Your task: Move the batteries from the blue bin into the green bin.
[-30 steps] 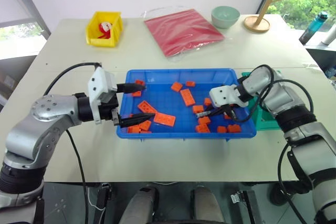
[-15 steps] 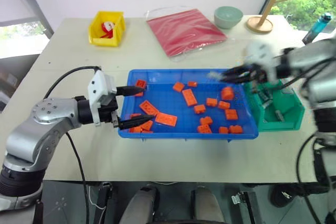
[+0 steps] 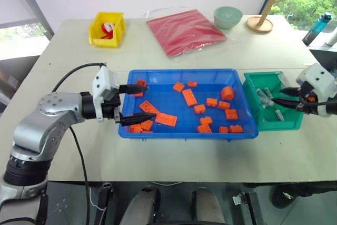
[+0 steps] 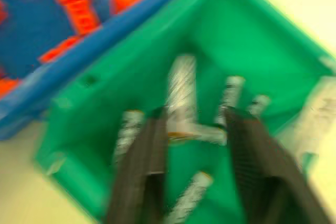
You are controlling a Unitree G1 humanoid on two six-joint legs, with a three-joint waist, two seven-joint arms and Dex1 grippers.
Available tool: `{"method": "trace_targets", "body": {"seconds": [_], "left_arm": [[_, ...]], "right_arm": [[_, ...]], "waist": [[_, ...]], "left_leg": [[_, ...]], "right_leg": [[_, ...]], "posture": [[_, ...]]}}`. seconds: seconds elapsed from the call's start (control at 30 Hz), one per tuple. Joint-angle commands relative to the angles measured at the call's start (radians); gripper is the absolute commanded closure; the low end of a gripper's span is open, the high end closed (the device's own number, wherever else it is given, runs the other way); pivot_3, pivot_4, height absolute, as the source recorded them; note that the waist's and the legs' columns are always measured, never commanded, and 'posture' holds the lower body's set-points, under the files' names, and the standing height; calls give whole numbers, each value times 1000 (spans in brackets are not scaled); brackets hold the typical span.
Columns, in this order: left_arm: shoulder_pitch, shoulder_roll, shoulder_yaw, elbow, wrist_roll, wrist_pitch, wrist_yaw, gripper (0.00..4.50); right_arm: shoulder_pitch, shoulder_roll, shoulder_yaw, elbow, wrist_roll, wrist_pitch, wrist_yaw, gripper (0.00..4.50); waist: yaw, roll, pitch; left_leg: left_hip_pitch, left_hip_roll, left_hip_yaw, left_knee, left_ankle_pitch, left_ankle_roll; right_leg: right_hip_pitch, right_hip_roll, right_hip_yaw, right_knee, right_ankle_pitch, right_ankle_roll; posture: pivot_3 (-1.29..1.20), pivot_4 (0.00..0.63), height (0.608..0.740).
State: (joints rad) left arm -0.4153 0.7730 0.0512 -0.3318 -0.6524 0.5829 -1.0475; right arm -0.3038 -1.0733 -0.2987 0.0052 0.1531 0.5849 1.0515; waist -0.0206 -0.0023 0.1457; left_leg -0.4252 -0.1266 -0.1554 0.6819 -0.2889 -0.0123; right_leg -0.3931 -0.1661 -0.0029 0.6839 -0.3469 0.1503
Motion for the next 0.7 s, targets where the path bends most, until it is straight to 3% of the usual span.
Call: {"method": "trace_targets", "body": {"seconds": [0.03, 0.27, 0.47, 0.7], "left_arm": [[-28, 14, 17, 19, 9, -28, -26, 0], [-26, 114, 104, 117, -2, -33, -114, 0], [16, 252, 171, 248, 22, -64, -250, 0], [26, 276, 199, 338, 62, -135, -283, 0]], "right_arm": [[6, -35, -80, -4, 32, -42, 0, 1319], [238, -180, -276, 36, 145, -161, 397, 1319], [259, -243, -290, 232, 116, -267, 440, 1319], [195, -214, -218, 307, 118, -326, 367, 1319]], "waist": [[2, 0, 0], [9, 0, 0], [-11, 0, 0], [-20, 0, 0]], "left_leg": [[0, 0, 0, 0, 0, 0], [-1, -2, -2, 0, 0, 0], [3, 1, 2, -1, 0, 1], [3, 2, 1, -2, 0, 1]], "right_leg": [[0, 0, 0, 0, 0, 0], [1, 0, 0, -1, 0, 0], [2, 0, -1, -1, 0, 0], [2, 0, 0, -1, 0, 0]], "posture": [[0, 150, 717], [0, 150, 717], [0, 150, 717], [0, 150, 717]]}}
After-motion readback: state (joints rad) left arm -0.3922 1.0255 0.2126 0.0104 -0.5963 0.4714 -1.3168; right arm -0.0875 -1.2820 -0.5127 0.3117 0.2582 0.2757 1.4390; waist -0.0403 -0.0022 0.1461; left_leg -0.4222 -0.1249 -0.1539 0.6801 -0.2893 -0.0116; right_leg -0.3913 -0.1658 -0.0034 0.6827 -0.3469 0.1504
